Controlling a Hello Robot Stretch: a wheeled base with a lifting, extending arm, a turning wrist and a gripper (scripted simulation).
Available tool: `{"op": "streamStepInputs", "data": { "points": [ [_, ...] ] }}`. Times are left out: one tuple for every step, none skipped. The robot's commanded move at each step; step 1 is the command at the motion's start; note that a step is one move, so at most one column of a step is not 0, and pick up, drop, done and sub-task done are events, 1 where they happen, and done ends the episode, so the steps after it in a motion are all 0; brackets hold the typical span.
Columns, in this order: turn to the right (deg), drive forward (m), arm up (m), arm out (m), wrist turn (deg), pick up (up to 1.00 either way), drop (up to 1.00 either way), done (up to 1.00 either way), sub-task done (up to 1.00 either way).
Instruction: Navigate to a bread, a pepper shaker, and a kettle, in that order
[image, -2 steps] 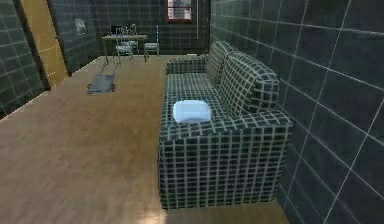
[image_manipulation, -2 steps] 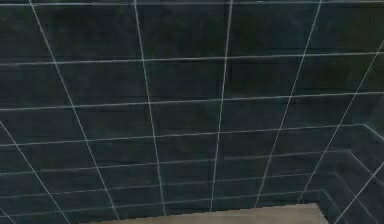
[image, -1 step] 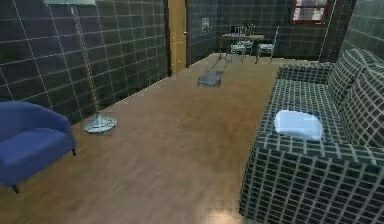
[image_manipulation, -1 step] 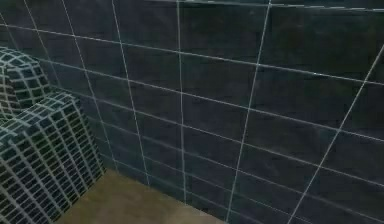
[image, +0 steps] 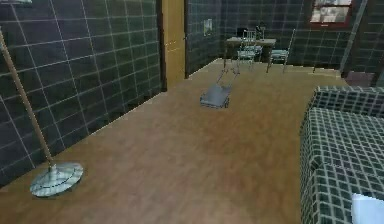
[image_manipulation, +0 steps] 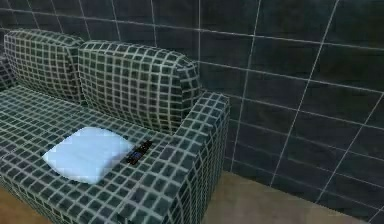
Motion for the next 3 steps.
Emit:
{"op": "streamStepInputs", "data": {
  "points": [
    [-21.0, 0.00, 0.00, 0.00, 0.0, 0.00, 0.00, 0.00, 0.00],
    [0.0, 0.10, 0.00, 0.00, 0.0, 0.00, 0.00, 0.00, 0.00],
    [45.0, 0.00, 0.00, 0.00, 0.0, 0.00, 0.00, 0.00, 0.00]
  ]
}}
